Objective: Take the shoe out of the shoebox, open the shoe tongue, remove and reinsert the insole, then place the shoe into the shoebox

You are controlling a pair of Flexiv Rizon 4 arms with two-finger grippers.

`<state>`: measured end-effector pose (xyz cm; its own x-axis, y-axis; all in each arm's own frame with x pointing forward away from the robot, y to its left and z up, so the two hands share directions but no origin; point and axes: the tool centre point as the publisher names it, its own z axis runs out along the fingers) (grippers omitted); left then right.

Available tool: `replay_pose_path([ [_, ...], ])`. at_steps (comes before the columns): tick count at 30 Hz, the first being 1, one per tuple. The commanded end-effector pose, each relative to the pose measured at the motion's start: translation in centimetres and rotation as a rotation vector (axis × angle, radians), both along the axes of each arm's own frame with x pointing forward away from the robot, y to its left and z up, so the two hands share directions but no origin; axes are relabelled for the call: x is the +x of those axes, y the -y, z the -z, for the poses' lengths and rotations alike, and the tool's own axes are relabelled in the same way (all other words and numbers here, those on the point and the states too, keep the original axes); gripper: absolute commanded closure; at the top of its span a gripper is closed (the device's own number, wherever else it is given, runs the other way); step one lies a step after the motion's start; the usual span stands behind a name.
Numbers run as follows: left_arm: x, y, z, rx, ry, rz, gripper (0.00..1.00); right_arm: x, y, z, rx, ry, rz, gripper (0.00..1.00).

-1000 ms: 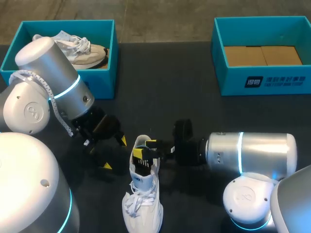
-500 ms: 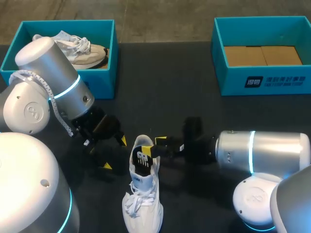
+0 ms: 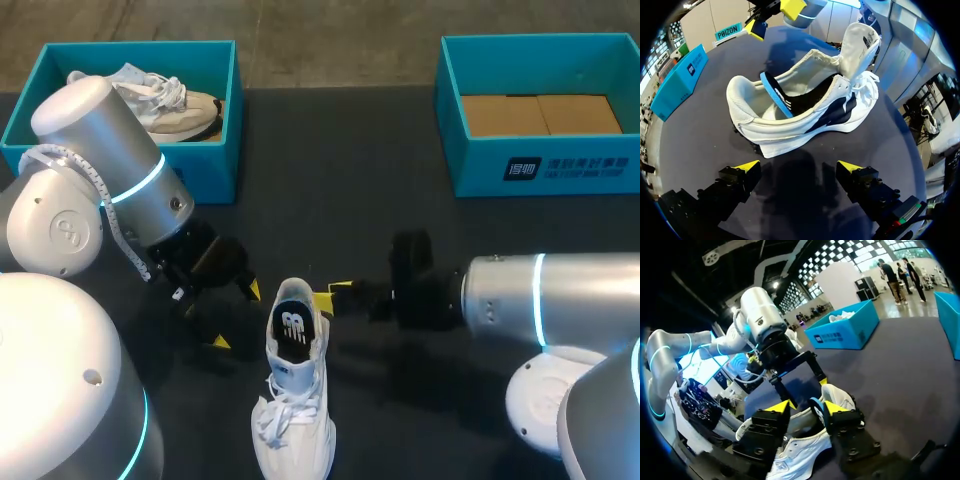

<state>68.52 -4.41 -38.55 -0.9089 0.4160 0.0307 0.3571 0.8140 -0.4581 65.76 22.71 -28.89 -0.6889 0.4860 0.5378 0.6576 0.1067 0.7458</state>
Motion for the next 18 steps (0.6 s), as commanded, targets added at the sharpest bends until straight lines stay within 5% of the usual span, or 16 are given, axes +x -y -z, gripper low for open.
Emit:
replay_pose_path([
  [1, -0.08, -0.06, -0.05, 0.0, 0.002, 0.0, 0.0, -0.26, -0.26, -0.78, -0.138, -0.035, 0.016, 1.0],
  [18, -0.08, -0.06, -0.05, 0.0, 0.002, 0.0, 0.0, -0.66, -0.33, -0.23, -0.179, -0.056, 0.04, 1.0],
])
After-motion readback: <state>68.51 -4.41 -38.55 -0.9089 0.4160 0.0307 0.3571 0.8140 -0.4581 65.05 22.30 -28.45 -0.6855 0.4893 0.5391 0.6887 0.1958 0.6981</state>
